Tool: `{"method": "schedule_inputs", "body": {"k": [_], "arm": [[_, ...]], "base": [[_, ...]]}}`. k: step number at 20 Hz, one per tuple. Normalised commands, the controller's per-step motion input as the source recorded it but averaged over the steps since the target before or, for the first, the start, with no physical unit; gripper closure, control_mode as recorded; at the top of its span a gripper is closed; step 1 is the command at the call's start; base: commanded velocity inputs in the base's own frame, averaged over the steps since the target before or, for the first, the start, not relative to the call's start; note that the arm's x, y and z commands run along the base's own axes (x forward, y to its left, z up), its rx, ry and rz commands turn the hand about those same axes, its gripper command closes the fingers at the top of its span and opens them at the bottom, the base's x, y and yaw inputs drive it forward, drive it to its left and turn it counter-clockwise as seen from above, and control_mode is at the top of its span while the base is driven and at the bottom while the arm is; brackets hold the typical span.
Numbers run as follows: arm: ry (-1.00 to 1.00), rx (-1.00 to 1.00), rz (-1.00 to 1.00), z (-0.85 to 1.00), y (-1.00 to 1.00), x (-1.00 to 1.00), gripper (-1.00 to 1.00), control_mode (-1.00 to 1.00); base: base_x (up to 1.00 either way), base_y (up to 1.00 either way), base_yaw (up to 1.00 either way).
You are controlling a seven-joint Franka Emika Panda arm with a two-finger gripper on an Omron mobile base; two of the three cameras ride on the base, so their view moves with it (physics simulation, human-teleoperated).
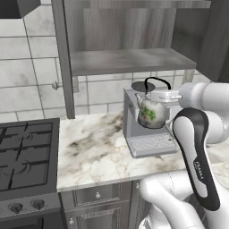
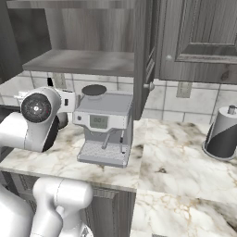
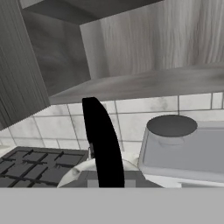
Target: Open the cabinet, pick the kettle from the cabinet, and place it in the sink.
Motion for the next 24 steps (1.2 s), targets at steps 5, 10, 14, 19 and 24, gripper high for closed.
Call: {"method": "schedule_inputs", "body": {"k": [5,10,14,19,24], "arm": [[0.0,0.0,0.0,0.0,0.0,0.0,1.0,1.0],[0.0,0.0,0.0,0.0,0.0,0.0,1.0,1.0],[0.0,0.0,0.0,0.0,0.0,0.0,1.0,1.0],[0.0,0.0,0.0,0.0,0.0,0.0,1.0,1.0],[0.0,0.0,0.0,0.0,0.0,0.0,1.0,1.0]], "base": [[0.0,0.0,0.0],[-0.06,0.0,0.0],[-0.32,0.18,-0.04],[-0.33,0.43,-0.1],[-0.24,0.47,-0.04]]}}
